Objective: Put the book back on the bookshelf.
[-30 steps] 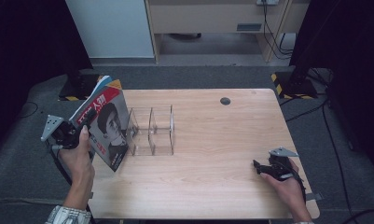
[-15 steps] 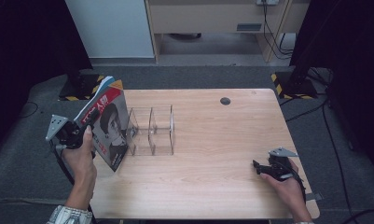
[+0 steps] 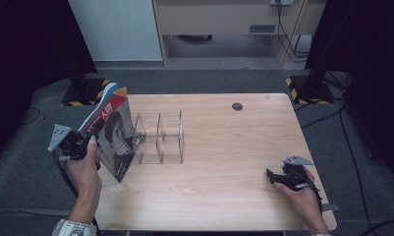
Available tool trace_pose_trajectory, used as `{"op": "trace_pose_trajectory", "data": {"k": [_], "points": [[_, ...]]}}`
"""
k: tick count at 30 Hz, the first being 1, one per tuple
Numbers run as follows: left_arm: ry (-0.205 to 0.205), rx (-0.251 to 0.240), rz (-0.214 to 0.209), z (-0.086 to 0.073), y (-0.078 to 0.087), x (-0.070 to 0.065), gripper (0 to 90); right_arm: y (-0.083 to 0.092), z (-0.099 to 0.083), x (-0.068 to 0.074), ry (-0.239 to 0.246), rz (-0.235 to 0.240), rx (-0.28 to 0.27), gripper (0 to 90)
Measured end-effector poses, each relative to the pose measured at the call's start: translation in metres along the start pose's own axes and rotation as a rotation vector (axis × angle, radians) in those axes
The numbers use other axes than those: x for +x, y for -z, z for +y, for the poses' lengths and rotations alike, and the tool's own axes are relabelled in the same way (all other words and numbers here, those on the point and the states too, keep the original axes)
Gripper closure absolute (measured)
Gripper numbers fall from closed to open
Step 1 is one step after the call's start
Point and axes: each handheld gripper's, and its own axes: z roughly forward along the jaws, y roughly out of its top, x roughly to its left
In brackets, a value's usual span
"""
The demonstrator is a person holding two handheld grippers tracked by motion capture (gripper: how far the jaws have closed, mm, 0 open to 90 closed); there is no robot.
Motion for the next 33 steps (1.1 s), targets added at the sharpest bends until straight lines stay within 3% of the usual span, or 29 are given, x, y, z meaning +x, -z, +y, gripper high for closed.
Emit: {"op": "trace_pose_trajectory", "data": {"k": [22, 33], "points": [[-0.006, 0.021, 0.014, 0.004, 0.0013, 0.0002, 80.0, 0.0, 0.0, 0.0001, 0.0, -0.002, 0.0, 20.1], [-0.03, 0.052, -0.001, 0.0069, 0.0016, -0.0004, 66.2, -0.0001, 0.0, 0.0002, -0.001, -0.002, 0.0, 20.1]]}}
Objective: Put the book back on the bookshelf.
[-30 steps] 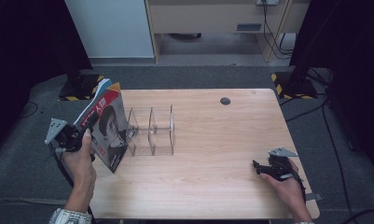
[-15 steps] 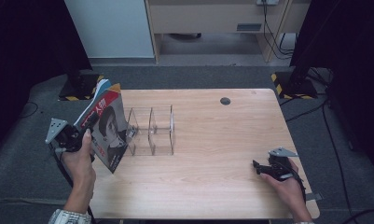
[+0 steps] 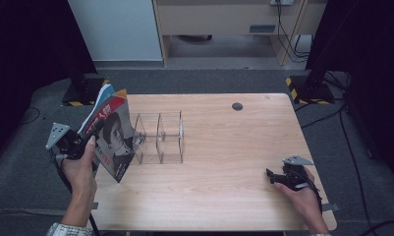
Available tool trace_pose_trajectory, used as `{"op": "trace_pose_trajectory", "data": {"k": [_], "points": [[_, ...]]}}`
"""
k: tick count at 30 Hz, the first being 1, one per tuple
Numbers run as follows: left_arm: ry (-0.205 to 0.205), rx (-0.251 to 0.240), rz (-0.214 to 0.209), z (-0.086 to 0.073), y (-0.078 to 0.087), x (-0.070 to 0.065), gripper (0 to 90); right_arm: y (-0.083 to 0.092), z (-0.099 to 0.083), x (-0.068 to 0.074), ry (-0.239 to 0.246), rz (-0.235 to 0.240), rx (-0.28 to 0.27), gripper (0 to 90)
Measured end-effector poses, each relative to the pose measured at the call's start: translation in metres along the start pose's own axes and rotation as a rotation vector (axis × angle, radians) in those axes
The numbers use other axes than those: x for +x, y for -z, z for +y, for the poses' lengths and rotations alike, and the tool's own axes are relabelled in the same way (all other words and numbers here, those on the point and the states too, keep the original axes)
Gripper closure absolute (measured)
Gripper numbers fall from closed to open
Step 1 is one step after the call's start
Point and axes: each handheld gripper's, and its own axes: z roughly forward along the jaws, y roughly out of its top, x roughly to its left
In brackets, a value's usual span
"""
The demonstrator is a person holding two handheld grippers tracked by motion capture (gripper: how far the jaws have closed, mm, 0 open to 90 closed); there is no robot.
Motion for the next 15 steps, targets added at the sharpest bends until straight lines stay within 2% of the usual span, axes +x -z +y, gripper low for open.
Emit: {"op": "trace_pose_trajectory", "data": {"k": [6, 9, 11, 15], "points": [[-0.019, -0.003, -0.001, -0.0002, 0.0013, -0.003, 50.9, 0.0, 0.0, 0.0001, -0.001, 0.0, 0.0, 20.1], [-0.029, -0.015, 0.022, -0.0006, 0.0028, -0.003, 41.0, -0.0001, 0.0001, 0.0004, -0.005, -0.001, -0.002, 20.1], [-0.039, -0.017, 0.023, -0.0011, 0.0032, -0.0028, 35.3, -0.0001, 0.0001, 0.0004, -0.005, -0.001, -0.002, 20.1], [-0.048, -0.009, 0.026, -0.0031, 0.004, -0.0034, 28.1, 0.0, 0.0, 0.0, 0.0, 0.0, 0.0, 20.1]]}}
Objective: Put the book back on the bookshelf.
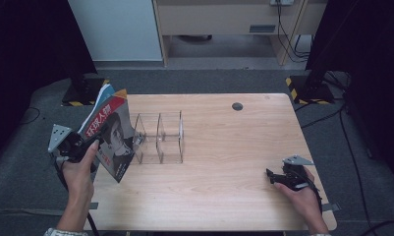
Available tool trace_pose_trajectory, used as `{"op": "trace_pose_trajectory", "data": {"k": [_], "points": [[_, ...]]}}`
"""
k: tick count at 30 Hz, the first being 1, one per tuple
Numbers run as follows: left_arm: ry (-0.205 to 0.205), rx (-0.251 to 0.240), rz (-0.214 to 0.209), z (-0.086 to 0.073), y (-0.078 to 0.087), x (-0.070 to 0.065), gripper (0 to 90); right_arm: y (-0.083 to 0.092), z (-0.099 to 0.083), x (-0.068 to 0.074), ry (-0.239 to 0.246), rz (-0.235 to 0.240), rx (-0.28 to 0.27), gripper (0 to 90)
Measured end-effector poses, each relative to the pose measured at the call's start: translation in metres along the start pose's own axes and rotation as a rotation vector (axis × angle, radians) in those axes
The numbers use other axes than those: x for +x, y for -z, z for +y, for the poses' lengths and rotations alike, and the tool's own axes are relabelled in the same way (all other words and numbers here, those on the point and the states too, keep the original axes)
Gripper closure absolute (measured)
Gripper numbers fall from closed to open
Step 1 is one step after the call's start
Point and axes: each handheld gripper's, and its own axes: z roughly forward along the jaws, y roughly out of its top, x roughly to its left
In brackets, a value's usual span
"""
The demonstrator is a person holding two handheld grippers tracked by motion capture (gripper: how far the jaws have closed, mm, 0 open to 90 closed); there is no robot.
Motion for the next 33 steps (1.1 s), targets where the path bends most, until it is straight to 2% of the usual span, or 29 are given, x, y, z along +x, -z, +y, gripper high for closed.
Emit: {"op": "trace_pose_trajectory", "data": {"k": [3, 4, 11, 15, 23, 33], "points": [[0.002, 0.008, -0.002, -0.001, 0.0, -0.001, 20.7, 0.0, 0.0, 0.0, -0.002, 0.0, -0.001, 20.0], [0.0, 0.012, 0.001, -0.002, 0.001, -0.001, 20.7, 0.0, 0.0, 0.0, -0.005, -0.001, -0.002, 20.0], [-0.029, 0.006, 0.014, -0.005, 0.005, -0.005, 8.2, 0.0, 0.0, 0.001, -0.007, 0.002, 0.001, 20.0], [-0.053, 0.002, 0.018, -0.006, 0.007, -0.008, 6.2, 0.0, 0.0, 0.001, -0.008, 0.002, 0.001, 20.0], [-0.032, 0.0, 0.029, -0.013, 0.011, -0.009, 4.5, 0.0, 0.0, 0.0, 0.0, 0.004, 0.001, 20.0], [-0.036, -0.005, 0.025, -0.016, 0.016, -0.006, 4.3, 0.0, 0.0, 0.001, -0.003, 0.004, 0.0, 20.0]]}}
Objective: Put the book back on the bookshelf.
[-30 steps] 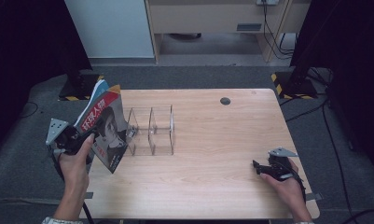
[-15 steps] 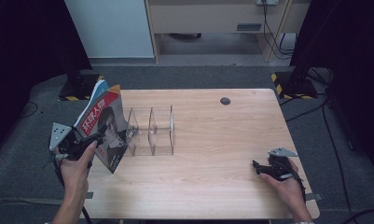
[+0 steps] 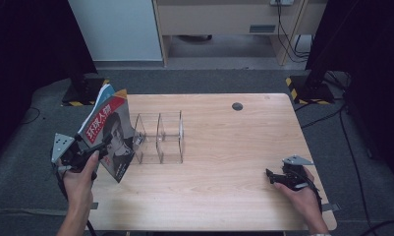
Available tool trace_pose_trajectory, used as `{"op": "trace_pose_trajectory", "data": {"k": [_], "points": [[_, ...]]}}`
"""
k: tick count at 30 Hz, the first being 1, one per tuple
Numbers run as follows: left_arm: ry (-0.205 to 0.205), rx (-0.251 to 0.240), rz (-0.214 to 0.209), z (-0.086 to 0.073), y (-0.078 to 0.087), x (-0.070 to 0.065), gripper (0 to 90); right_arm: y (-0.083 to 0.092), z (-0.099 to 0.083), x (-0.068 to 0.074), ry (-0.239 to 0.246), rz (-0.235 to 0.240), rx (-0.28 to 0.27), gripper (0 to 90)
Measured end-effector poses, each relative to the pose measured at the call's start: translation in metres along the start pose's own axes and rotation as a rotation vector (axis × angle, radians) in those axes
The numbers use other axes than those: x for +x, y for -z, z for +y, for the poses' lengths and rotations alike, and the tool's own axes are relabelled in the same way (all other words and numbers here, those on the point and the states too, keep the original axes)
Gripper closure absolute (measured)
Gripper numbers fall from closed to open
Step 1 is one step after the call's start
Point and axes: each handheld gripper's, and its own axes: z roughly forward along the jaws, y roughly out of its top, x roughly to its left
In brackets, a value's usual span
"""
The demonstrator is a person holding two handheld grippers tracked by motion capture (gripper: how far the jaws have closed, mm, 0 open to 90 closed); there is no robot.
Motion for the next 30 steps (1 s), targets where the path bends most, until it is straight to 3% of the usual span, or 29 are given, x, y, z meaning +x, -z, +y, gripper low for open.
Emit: {"op": "trace_pose_trajectory", "data": {"k": [11, 23, 30], "points": [[-0.004, 0.007, -0.007, -0.009, 0.013, 0.004, 5.0, 0.0, 0.0, 0.001, 0.002, 0.001, 0.0, 19.9], [-0.027, 0.061, -0.026, -0.021, 0.02, 0.002, 5.3, 0.0, 0.0, 0.001, 0.006, 0.002, 0.0, 20.0], [-0.031, 0.087, -0.016, -0.031, 0.024, 0.002, 5.4, 0.0, 0.0, 0.001, 0.005, 0.003, 0.001, 19.9]]}}
